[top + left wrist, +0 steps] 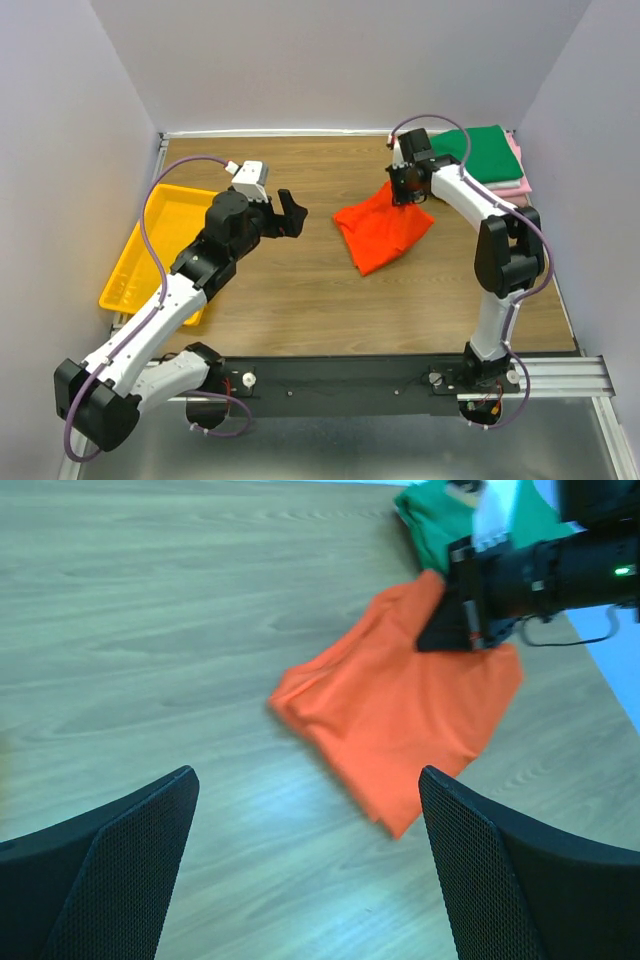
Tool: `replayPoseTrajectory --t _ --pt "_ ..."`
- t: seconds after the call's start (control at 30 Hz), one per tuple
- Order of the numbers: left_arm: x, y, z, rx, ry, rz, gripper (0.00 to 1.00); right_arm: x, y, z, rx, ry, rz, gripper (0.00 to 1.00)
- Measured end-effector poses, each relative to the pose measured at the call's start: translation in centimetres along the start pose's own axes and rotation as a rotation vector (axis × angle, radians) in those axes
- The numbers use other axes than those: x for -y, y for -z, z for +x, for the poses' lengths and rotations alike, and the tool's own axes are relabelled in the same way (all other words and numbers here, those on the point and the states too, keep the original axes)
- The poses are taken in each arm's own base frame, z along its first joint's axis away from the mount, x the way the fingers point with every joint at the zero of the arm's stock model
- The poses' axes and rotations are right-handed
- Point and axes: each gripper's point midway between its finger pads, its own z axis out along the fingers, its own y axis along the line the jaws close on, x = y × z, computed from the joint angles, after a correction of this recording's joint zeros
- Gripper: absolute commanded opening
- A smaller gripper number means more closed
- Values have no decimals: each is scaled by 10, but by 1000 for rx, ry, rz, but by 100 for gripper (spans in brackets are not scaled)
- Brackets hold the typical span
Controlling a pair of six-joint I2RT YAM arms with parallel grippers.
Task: Fold and stack the t-shirts
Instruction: Neatly place the folded tshirt to the corner
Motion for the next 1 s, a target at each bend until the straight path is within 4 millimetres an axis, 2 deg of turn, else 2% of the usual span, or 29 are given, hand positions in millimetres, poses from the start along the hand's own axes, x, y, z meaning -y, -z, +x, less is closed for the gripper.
replayPoseTrajectory --t 0.13,0.5,0.57,0.77,1.0 --pt "-18 0 0 -25 -34 -23 98 37 11 -27 39 40 139 0" --pt "-52 -7 13 -83 -34 -46 98 106 33 -105 145 146 391 0" --pt "-55 -7 13 -85 -30 -49 98 115 35 -110 148 147 414 1" --pt "-64 -7 17 -96 -26 -61 98 146 48 -143 193 155 495 1" --pt "-71 -7 20 -104 -19 -71 98 167 90 -176 281 172 568 0"
